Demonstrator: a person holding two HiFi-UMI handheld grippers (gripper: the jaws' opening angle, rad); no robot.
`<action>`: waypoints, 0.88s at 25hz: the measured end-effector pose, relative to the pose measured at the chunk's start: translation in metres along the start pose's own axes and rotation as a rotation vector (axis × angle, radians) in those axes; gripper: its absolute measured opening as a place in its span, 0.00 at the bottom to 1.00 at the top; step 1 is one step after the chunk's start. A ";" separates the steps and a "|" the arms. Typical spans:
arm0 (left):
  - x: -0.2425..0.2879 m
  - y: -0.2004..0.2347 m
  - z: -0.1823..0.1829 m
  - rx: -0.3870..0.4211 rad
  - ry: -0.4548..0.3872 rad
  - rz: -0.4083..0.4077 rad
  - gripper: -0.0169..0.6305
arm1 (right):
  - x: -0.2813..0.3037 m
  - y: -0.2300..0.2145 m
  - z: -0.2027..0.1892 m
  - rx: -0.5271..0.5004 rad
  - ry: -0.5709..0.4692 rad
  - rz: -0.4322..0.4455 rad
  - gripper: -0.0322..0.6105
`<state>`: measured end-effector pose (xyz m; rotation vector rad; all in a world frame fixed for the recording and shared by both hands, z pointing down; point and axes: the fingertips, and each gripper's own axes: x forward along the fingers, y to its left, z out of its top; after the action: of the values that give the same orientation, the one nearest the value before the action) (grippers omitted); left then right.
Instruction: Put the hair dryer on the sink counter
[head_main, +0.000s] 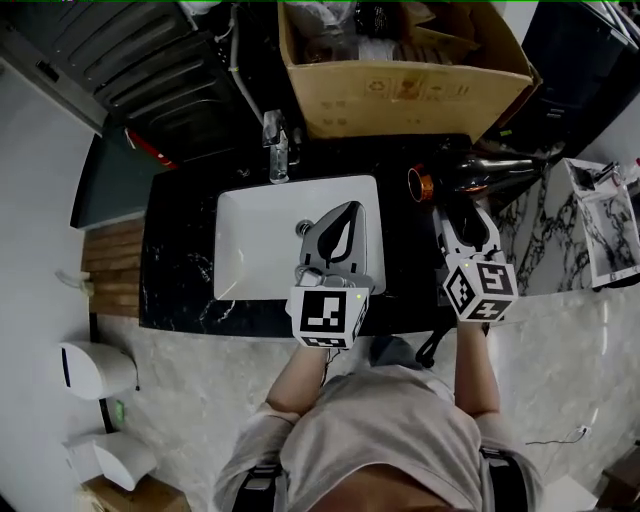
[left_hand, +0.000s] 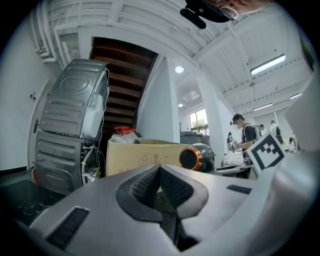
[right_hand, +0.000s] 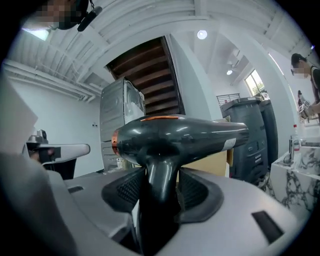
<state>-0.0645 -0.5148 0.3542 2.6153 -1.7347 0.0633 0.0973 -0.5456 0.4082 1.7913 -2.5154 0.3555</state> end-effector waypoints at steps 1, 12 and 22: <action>0.004 0.002 -0.003 -0.002 0.007 0.003 0.05 | 0.008 -0.003 -0.005 0.003 0.016 0.003 0.38; 0.033 0.016 -0.026 -0.019 0.072 0.035 0.05 | 0.074 -0.023 -0.077 0.073 0.231 -0.011 0.38; 0.045 0.029 -0.045 -0.028 0.112 0.055 0.05 | 0.099 -0.028 -0.129 0.096 0.393 -0.012 0.38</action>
<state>-0.0748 -0.5664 0.3998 2.4923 -1.7571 0.1812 0.0764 -0.6197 0.5543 1.5765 -2.2453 0.7571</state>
